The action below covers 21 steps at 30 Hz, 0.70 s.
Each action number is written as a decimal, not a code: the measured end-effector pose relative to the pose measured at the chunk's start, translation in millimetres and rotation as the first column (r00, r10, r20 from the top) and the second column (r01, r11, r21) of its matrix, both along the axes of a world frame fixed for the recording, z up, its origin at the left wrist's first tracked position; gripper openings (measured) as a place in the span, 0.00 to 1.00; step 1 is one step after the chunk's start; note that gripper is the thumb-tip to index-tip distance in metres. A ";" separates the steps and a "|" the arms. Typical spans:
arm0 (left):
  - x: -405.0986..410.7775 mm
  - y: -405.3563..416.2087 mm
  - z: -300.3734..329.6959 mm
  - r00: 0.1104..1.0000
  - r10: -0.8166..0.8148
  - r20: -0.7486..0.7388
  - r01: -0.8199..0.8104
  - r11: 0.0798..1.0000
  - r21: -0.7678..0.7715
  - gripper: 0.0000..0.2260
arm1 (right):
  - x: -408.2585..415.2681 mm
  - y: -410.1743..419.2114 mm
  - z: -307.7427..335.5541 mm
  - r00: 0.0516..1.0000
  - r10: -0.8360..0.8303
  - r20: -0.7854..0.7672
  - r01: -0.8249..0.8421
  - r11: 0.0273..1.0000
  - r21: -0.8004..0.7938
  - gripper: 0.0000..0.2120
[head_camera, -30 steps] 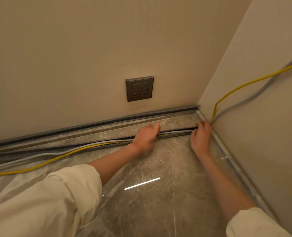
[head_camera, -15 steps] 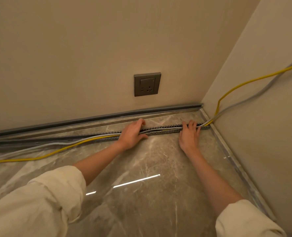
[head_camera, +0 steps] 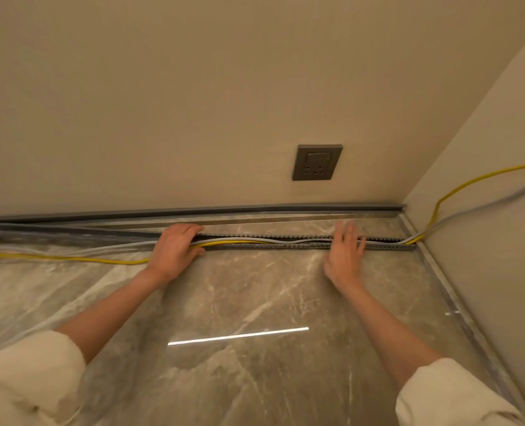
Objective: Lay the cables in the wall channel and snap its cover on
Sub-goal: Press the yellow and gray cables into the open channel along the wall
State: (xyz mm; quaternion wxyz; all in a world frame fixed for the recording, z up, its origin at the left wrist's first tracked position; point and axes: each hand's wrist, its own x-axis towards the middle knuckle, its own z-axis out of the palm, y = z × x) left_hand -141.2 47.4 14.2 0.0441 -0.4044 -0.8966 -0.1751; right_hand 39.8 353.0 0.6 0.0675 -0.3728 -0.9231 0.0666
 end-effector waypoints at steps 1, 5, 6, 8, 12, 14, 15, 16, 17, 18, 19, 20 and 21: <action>-2.3 -7.6 1.7 1.000 0.008 -0.001 -0.008 1.000 0.006 0.22 | -6.3 -14.5 0.2 0.993 0.111 -0.033 -0.111 0.994 0.009 0.38; -9.6 -31.9 5.0 1.000 0.012 -0.016 -0.011 1.000 0.022 0.20 | -39.4 -74.0 7.0 0.838 0.538 -0.085 -0.539 0.842 0.012 0.35; -12.0 -36.6 5.7 1.000 0.010 -0.018 -0.010 1.000 0.025 0.20 | -49.5 -88.2 8.9 0.787 0.612 -0.076 -0.612 0.790 0.018 0.34; -16.2 -44.3 7.0 1.000 -0.001 -0.014 0.001 1.000 0.019 0.19 | -69.1 -115.6 10.3 0.709 0.703 -0.051 -0.703 0.711 0.025 0.32; -23.6 -61.0 3.2 0.997 -0.073 -0.025 0.071 0.995 -0.070 0.22 | -97.6 -158.9 5.3 0.698 0.715 -0.048 -0.712 0.699 0.067 0.26; -26.2 -68.6 -2.5 0.996 -0.075 -0.040 0.068 0.985 -0.161 0.25 | -104.9 -166.7 2.1 0.720 0.693 -0.041 -0.689 0.720 0.079 0.22; -28.3 -72.9 -5.4 0.995 -0.080 -0.060 0.067 0.979 -0.193 0.26 | -107.2 -168.0 1.1 0.730 0.682 -0.042 -0.678 0.731 0.076 0.19; -31.0 -77.5 -8.0 0.992 -0.089 -0.086 0.069 0.974 -0.216 0.25 | -108.9 -168.1 0.5 0.739 0.671 -0.056 -0.668 0.741 0.069 0.17; -33.9 -82.1 -9.4 0.988 -0.099 -0.116 0.069 0.969 -0.237 0.25 | -110.6 -168.1 0.2 0.747 0.661 -0.072 -0.658 0.750 0.063 0.14; -37.1 -86.4 -9.7 0.985 -0.107 -0.138 0.069 0.964 -0.256 0.24 | -112.3 -167.6 0.8 0.751 0.655 -0.088 -0.652 0.756 0.063 0.12; -40.5 -91.4 -9.6 0.982 -0.118 -0.150 0.074 0.960 -0.271 0.23 | -114.3 -168.4 0.4 0.754 0.649 -0.101 -0.646 0.761 0.061 0.11; -42.7 -94.2 -8.6 0.979 -0.134 -0.155 0.086 0.956 -0.282 0.23 | -114.6 -167.2 1.6 0.756 0.644 -0.115 -0.642 0.764 0.059 0.11; -45.3 -97.0 -8.4 0.976 -0.153 -0.153 0.101 0.949 -0.300 0.23 | -115.1 -167.1 2.0 0.761 0.637 -0.124 -0.636 0.770 0.055 0.11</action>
